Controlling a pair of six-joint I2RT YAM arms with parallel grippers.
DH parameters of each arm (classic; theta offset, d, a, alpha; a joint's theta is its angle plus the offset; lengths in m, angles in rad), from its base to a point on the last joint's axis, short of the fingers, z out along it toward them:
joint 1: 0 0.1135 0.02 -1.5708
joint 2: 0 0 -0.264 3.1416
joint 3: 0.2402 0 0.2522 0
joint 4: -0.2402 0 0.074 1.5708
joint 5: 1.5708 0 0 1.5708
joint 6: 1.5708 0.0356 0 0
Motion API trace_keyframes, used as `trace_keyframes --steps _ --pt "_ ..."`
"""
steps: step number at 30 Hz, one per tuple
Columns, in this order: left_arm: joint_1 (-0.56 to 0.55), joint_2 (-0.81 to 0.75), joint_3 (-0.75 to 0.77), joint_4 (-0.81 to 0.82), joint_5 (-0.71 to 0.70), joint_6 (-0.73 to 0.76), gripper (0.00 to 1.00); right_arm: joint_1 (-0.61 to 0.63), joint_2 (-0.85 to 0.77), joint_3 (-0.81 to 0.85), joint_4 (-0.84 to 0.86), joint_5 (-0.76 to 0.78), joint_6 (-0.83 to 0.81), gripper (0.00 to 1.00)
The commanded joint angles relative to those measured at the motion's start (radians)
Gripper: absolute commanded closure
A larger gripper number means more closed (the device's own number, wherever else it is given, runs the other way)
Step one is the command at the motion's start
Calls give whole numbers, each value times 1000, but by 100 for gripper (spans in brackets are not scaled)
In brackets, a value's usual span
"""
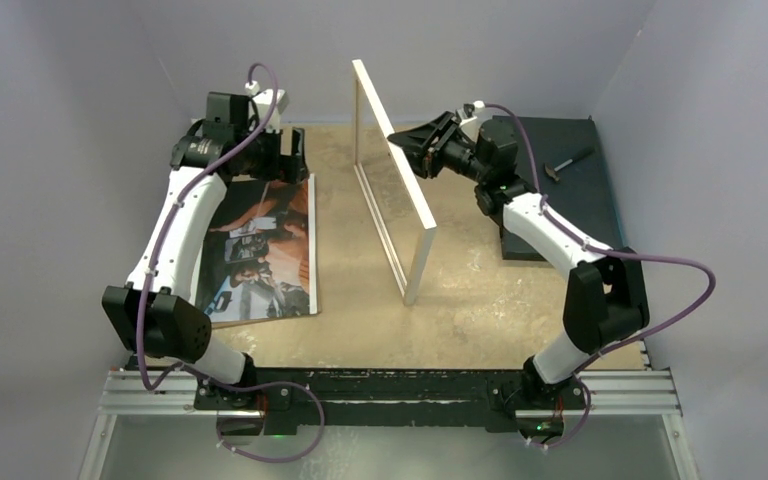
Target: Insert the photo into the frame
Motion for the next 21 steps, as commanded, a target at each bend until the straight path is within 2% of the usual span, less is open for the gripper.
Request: trace_keyframes --steps 1,4,10,13,18,21 --pt "-70 36 97 41 -27 -35 8 -35 -20 -25 0 -55 -28 44" --pt "-78 46 87 38 -42 -26 8 -64 -42 -34 -16 -55 -49 30" --pt "-80 22 28 64 -71 -4 9 -162 -74 -11 -121 -73 -141 20" --pt "-81 21 9 67 -75 4 9 -208 -94 37 -201 -65 -240 19" --pt "-81 20 -10 70 -79 15 9 -218 -40 232 -527 -8 -529 20" --pt "-81 18 -21 80 -74 17 9 -218 -52 232 -590 42 -612 23"
